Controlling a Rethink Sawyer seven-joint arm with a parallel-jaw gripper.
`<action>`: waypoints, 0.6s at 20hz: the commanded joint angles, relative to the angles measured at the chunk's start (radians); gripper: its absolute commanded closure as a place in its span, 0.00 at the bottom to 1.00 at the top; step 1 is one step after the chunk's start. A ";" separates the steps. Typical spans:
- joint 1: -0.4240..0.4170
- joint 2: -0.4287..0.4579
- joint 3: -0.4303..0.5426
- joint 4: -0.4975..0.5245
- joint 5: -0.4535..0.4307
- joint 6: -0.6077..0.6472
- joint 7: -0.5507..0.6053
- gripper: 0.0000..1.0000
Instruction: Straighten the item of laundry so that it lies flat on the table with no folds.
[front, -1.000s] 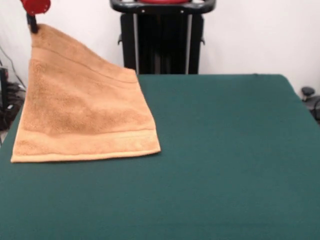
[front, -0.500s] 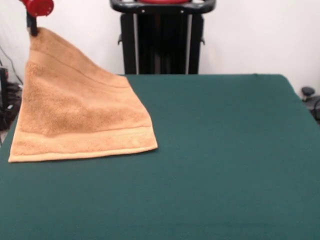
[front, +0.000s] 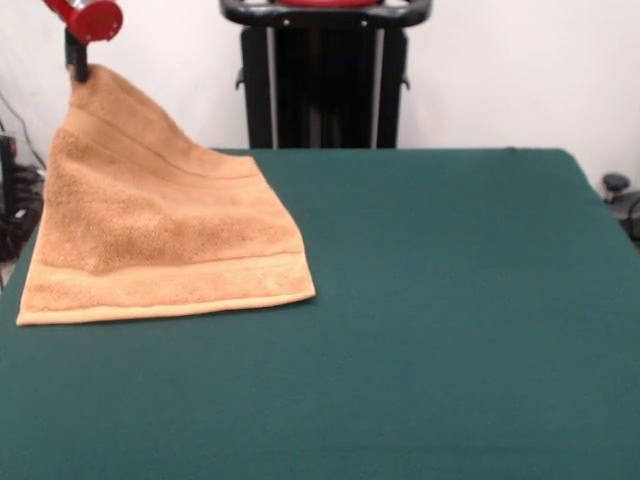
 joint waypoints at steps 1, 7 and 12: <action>0.046 0.024 0.118 0.082 -0.064 -0.104 0.036 0.00; 0.030 0.023 0.135 0.077 -0.064 -0.091 0.032 0.00; 0.037 0.020 0.132 0.066 -0.046 -0.035 0.053 0.00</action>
